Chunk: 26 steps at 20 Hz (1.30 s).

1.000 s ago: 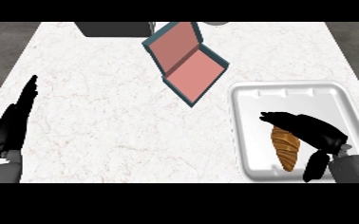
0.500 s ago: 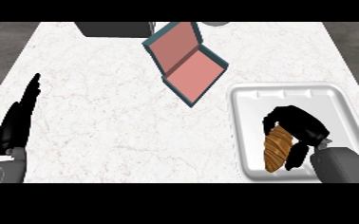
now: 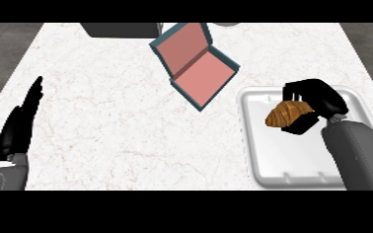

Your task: Pick the croissant from the tray and place it in the cardboard box

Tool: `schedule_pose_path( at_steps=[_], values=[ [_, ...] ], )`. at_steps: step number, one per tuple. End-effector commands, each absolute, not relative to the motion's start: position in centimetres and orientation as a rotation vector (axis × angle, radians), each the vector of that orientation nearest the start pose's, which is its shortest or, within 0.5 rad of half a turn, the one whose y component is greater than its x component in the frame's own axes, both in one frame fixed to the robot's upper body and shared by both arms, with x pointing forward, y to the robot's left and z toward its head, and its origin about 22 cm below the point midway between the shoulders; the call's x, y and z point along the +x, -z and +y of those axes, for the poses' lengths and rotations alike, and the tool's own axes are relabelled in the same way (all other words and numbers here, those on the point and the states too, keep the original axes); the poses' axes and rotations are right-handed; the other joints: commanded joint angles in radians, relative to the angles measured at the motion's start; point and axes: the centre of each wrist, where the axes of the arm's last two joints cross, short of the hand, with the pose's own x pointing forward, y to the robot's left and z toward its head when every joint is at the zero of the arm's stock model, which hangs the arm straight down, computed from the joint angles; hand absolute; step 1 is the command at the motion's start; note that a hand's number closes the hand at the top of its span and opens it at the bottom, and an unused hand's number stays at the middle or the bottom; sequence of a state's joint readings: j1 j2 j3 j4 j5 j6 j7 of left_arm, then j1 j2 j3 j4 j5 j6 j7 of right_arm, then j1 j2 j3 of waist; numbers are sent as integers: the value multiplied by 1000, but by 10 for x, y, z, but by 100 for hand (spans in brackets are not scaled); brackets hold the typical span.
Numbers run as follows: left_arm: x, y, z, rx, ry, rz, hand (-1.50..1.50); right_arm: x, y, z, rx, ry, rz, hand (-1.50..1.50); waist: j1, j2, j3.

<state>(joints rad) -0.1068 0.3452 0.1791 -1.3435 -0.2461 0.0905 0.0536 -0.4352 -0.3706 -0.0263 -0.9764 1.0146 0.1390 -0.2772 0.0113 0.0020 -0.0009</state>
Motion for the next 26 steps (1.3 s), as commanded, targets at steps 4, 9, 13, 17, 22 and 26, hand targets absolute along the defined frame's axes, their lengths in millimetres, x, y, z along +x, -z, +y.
schedule_pose_path(
  at_steps=[4,9,13,17,22,26],
  values=[
    [270,-31,342,634,207,-1376,0,359,-59,-325,-1016,-1180,-1347,150,-10,-4,1],
    [258,-12,366,665,208,-1362,0,355,-98,-314,-1088,-1064,-1639,150,-16,-7,1],
    [254,-15,366,652,217,-1369,0,361,-130,-294,-1026,-1095,-1781,150,-10,-5,1],
    [262,-7,365,663,202,-1355,0,372,-148,-259,-945,-1116,-1798,150,-6,-3,1],
    [249,-17,358,638,213,-1365,0,385,-151,-214,-745,-1020,-1835,150,5,-4,1],
    [257,-6,360,637,233,-1391,0,406,-192,-166,-690,-941,-1845,150,5,0,0]
  ],
)
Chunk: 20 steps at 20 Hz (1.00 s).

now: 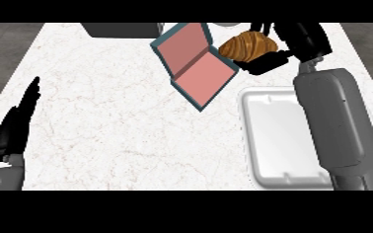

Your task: Pick the croissant from the tray and place it in the cardboard box

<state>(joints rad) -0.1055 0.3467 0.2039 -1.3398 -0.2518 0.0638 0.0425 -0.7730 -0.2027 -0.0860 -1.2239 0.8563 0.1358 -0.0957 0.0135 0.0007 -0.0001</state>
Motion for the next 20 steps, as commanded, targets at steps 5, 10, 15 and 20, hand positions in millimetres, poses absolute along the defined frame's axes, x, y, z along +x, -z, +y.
schedule_pose_path(
  at_steps=[5,10,15,20],
  values=[
    [268,-8,359,643,214,-1381,0,423,-193,-132,-607,-879,-1820,150,1,3,0],
    [264,-23,348,629,228,-1393,0,452,-191,-114,-568,-830,-1747,150,29,9,0],
    [267,-12,344,609,263,-1410,0,461,-171,-90,-598,-830,-1724,150,53,22,0],
    [289,-27,332,603,262,-1419,0,459,-153,-66,-684,-883,-1667,150,62,28,-1]
  ],
)
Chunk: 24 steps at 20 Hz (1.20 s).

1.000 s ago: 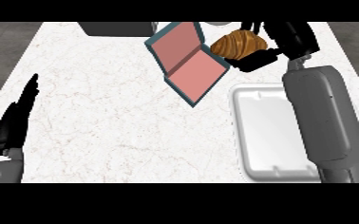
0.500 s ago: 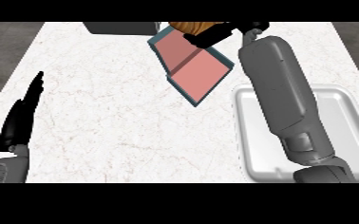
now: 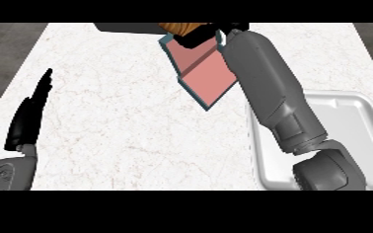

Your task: Pick the croissant from the tray and place it in the cardboard box

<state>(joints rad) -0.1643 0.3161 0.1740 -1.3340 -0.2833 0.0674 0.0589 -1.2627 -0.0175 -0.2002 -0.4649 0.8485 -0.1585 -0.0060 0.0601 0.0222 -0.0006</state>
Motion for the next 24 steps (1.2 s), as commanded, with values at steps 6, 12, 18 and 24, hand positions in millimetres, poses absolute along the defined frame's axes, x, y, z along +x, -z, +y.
schedule_pose_path(
  at_steps=[6,12,18,24],
  values=[
    [285,-19,324,603,280,-1427,0,460,-129,-77,-584,-731,-1506,-150,30,18,0],
    [289,-29,341,616,264,-1429,0,460,-120,-81,-520,-678,-1580,-150,28,15,1],
    [278,-24,335,610,275,-1442,0,463,-120,-98,-506,-530,-1760,-150,33,11,2],
    [283,-22,333,600,260,-1413,0,472,-148,-120,-429,-273,-1836,-150,8,5,2]
  ],
)
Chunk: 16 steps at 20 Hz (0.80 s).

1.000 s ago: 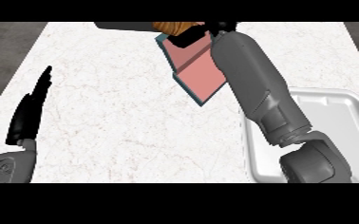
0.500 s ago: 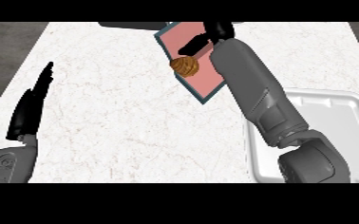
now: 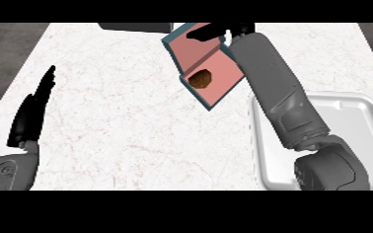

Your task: Pick the croissant from the tray and place it in the cardboard box

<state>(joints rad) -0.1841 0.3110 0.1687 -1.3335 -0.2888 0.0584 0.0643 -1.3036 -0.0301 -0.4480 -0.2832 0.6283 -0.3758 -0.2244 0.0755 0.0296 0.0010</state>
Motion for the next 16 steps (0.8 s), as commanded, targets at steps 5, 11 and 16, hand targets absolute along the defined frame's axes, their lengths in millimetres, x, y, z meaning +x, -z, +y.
schedule_pose_path(
  at_steps=[5,11,16],
  values=[
    [272,-18,349,624,237,-1378,0,477,-144,-182,-368,-203,-1874,-150,-28,-11,0],
    [274,-12,353,635,242,-1380,0,474,-138,-230,-419,-151,-1824,-150,-50,-19,-1],
    [267,-12,359,622,213,-1370,0,456,-141,-325,-420,-182,-1793,-150,-61,-23,-1]
  ],
)
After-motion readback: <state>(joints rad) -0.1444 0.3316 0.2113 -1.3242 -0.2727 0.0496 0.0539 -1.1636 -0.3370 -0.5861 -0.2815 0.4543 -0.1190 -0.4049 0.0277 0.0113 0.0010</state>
